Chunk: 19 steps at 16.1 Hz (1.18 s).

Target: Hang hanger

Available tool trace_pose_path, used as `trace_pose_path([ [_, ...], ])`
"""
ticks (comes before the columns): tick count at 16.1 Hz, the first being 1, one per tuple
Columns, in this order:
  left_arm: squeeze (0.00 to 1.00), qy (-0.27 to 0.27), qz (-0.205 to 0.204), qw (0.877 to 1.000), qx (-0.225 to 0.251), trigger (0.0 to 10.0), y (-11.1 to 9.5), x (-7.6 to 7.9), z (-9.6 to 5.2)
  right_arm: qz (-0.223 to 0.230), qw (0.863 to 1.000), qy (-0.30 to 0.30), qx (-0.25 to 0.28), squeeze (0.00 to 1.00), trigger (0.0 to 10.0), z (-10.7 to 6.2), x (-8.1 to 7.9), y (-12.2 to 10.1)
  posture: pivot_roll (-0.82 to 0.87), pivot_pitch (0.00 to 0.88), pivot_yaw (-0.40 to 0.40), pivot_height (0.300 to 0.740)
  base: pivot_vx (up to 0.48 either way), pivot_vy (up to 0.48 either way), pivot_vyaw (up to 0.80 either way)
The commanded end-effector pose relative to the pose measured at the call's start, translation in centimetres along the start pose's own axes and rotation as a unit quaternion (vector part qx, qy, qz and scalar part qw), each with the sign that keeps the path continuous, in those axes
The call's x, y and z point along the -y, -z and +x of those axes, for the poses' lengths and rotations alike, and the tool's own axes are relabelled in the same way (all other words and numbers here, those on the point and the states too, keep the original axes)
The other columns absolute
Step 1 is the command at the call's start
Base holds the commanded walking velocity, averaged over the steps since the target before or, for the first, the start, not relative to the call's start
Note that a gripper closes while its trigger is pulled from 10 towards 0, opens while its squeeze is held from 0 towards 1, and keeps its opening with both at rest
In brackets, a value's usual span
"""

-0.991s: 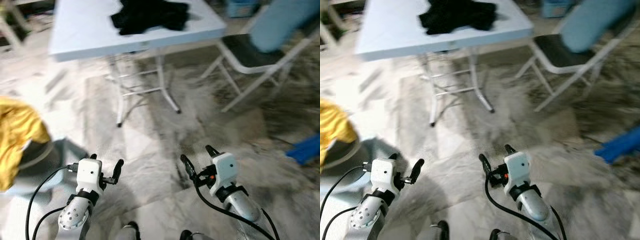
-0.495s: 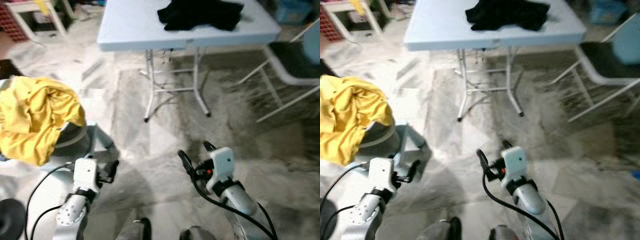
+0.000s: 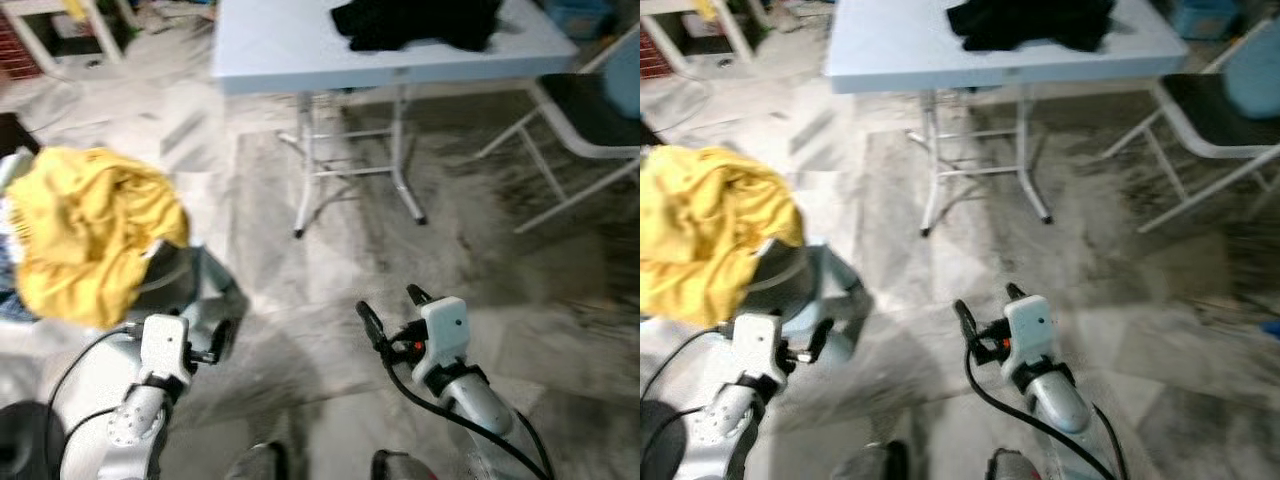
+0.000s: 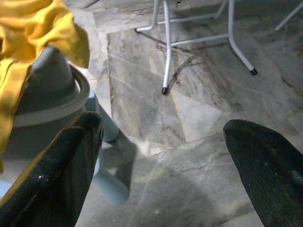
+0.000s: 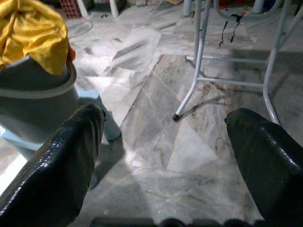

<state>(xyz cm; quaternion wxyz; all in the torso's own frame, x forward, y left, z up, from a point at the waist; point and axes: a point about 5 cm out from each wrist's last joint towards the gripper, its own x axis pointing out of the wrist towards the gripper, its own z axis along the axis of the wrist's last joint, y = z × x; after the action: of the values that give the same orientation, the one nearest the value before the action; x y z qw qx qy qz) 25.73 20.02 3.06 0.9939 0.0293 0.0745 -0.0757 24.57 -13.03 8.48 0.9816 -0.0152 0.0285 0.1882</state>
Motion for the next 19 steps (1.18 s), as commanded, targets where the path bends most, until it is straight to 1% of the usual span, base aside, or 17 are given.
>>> trace_pose_path([
  [1,0.0,0.004,-0.013,1.0,-0.009,10.0,0.8,0.3,-0.3,-0.005,1.0,-0.002,0.001,0.0,10.0,-0.3,0.0,-0.2,0.0,0.232,0.026,0.74,0.0,0.0,0.79],
  [2,0.0,0.003,-0.026,1.0,-0.004,10.0,0.8,0.6,-0.1,-0.002,1.0,-0.005,0.0,0.0,10.0,-0.3,-0.1,-0.1,0.0,0.232,0.026,0.74,0.0,0.0,0.79],
  [6,0.0,0.01,-0.035,0.999,0.012,10.0,0.4,1.5,-0.1,-0.001,1.0,-0.01,0.001,0.0,10.0,0.0,-0.2,-0.3,0.01,0.235,0.013,0.74,0.289,0.0,0.73],
  [9,0.0,0.012,-0.039,0.999,0.015,10.0,0.3,1.7,-0.1,-0.004,1.0,-0.018,0.003,0.0,10.0,0.2,-0.2,-0.6,0.01,0.236,0.006,0.74,0.324,0.252,0.0],
  [13,0.0,0.015,-0.04,0.999,0.024,10.0,-0.3,1.9,0.0,-0.008,1.0,-0.029,0.002,0.0,10.0,0.3,-0.4,-0.6,0.01,0.238,0.009,0.74,0.322,0.253,0.0],
  [16,0.0,0.023,-0.038,0.999,0.026,10.0,-0.8,2.3,-0.1,-0.01,0.999,-0.036,0.001,0.0,10.0,0.1,-0.7,-0.5,0.0,0.246,0.009,0.74,0.325,0.254,0.74],
  [19,0.0,0.028,-0.036,0.999,0.027,10.0,-1.2,2.6,-0.2,-0.007,0.999,-0.032,-0.001,0.0,10.0,0.1,-0.6,-0.4,0.0,0.251,0.012,0.74,0.32,0.25,0.0],
])
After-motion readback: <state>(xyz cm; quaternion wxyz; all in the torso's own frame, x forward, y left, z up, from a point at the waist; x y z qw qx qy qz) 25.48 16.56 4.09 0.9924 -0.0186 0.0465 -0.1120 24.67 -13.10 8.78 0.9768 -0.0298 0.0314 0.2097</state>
